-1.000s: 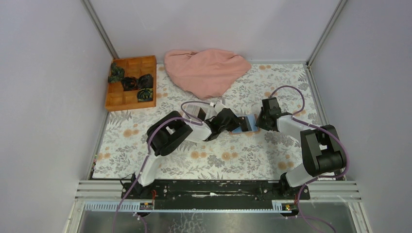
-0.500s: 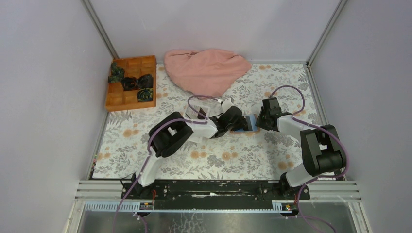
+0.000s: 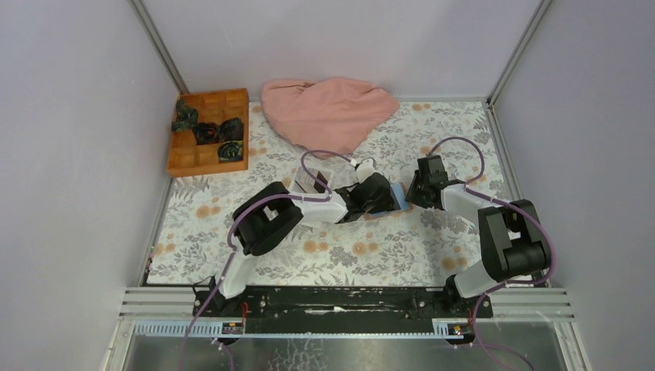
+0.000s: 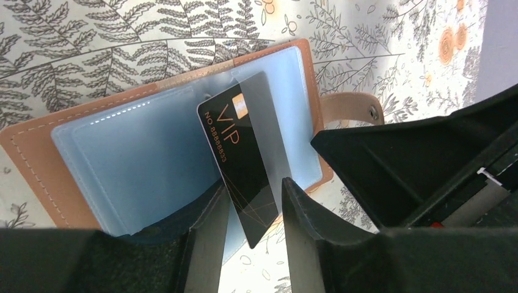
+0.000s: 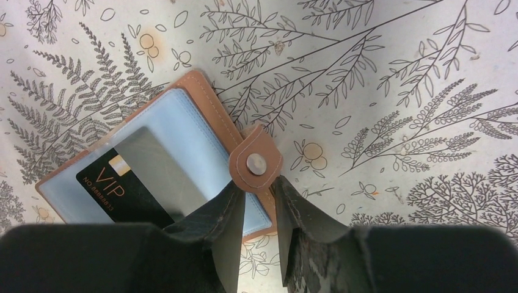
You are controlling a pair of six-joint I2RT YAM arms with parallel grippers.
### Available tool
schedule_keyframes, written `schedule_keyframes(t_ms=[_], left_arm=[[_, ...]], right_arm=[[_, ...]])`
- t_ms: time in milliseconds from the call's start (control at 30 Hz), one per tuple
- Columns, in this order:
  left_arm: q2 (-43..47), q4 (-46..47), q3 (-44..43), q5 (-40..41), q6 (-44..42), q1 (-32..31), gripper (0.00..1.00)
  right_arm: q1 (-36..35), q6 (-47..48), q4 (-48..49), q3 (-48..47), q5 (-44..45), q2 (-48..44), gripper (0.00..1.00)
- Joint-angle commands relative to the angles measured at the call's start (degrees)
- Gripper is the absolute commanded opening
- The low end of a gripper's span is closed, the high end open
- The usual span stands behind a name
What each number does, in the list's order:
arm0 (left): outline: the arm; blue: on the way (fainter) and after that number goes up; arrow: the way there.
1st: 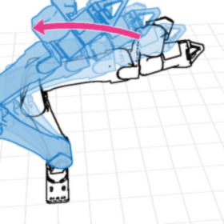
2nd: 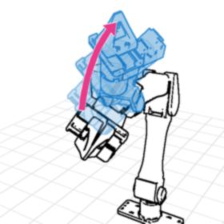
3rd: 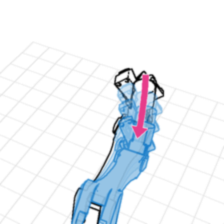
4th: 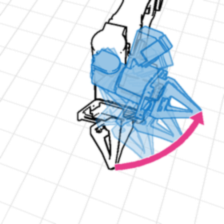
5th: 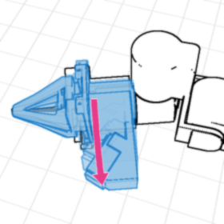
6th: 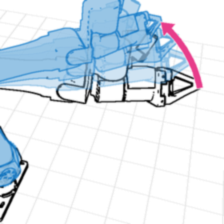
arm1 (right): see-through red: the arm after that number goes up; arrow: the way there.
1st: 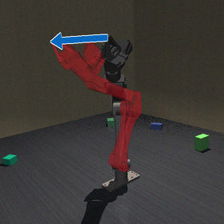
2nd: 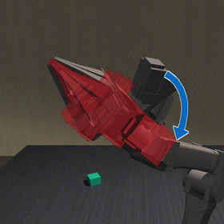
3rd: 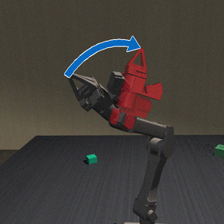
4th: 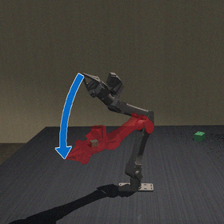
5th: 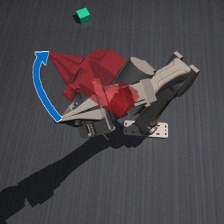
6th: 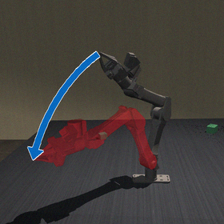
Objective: Put the credit cards into the card holder
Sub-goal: Insert the credit card into the card holder.
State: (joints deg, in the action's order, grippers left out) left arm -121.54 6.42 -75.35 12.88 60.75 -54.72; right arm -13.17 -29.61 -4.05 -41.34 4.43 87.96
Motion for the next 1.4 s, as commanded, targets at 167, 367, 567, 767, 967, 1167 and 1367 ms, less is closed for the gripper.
schedule_keyframes(t_ms=[167,367,567,767,967,1167,1367], left_arm=[[2.12,-7.03,1.2,2.87,-3.42,-0.49,0.46],[2.78,-8.81,0.55,3.37,-4.52,-0.49,0.49],[4.05,-10.24,1.84,4.05,-4.94,-0.49,0.51],[4.89,-10.19,2.16,3.99,-6.08,-0.41,0.55],[5.13,-10.99,1.49,4.42,-7.13,-0.39,0.56],[5.0,-11.0,1.51,4.45,-6.96,-0.37,0.56],[4.92,-11.0,1.52,4.47,-6.7,-0.49,0.56]], right_arm=[[-0.28,1.08,-3.11,0.51,-1.95,-1.45,0.32],[-0.28,1.17,-2.61,0.7,-2.21,-1.2,0.32],[-0.28,1.39,-2.62,0.28,-2.23,-1.22,0.32],[-0.28,1.57,-2.07,0.2,-2.7,-0.36,0.32],[-0.28,1.64,-1.64,0.65,-3.11,-1.56,0.31],[-1.0,2.18,-3.99,-0.49,-1.93,-7.17,0.31],[-3.49,1.96,-6.11,-2.28,-0.39,-11.36,0.31]])
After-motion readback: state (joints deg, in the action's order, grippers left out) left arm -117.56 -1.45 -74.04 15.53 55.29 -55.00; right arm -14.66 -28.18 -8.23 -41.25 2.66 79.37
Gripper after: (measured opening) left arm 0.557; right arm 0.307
